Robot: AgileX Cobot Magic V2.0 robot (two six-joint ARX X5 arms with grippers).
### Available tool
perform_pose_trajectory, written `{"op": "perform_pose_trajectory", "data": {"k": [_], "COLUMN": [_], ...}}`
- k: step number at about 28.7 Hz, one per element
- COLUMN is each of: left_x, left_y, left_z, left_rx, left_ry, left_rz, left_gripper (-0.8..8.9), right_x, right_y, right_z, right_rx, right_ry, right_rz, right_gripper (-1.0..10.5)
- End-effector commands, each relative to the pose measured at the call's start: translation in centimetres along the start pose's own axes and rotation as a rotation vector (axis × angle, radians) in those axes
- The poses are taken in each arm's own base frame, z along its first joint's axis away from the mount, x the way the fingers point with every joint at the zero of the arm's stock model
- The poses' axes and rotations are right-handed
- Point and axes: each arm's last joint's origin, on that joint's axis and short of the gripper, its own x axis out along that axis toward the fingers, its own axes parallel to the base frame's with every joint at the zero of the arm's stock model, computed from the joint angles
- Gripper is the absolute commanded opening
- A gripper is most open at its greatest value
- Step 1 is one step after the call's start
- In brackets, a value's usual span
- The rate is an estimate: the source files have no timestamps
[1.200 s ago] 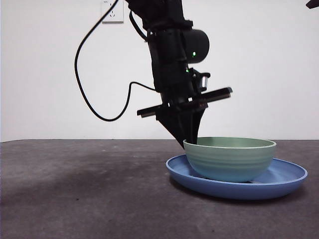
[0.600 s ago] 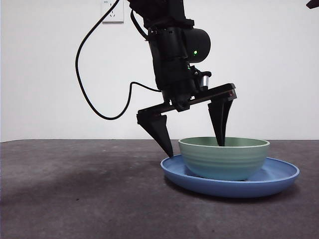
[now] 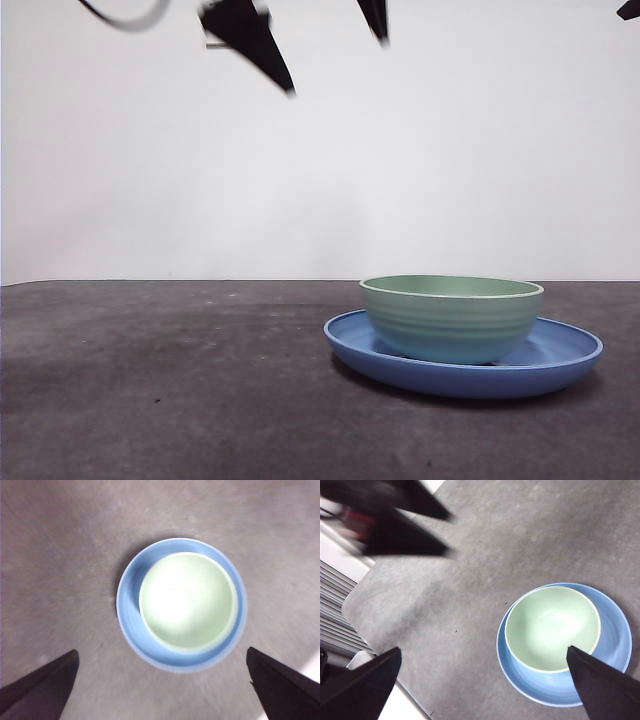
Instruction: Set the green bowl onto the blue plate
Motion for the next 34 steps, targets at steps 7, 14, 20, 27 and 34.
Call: {"op": "perform_pose_trajectory", "data": {"k": [7, 14, 20, 27, 34], "left_x": [-8.4, -9.2, -8.8, -8.1, -8.6], "left_y": [-0.7, -0.1, -0.1, 0.3, 0.3], "left_z": [-5.9, -14.5, -20.3, -25.0, -26.6], "left_rx": [0.097, 0.112, 0.153, 0.163, 0.18], "left_ry": [-0.132, -0.226, -0.289, -0.346, -0.41], "left_rz": [0.001, -0.042, -0.187, -0.188, -0.188], "left_gripper": [5.63, 5.63, 5.63, 5.63, 5.63], "right_x": [-0.2, -0.2, -0.1, -0.2, 0.0], "right_y": [0.2, 0.2, 0.2, 0.2, 0.0], "right_z": [0.3, 0.2, 0.2, 0.0, -0.6], "right_rx": [-0.012, -0.007, -0.003, 0.012, 0.107], "right_ry": [-0.001, 0.005, 0.01, 0.026, 0.085], "right_rz": [0.003, 0.003, 0.003, 0.002, -0.007], "right_gripper": [6.1, 6.1, 6.1, 6.1, 6.1]}}
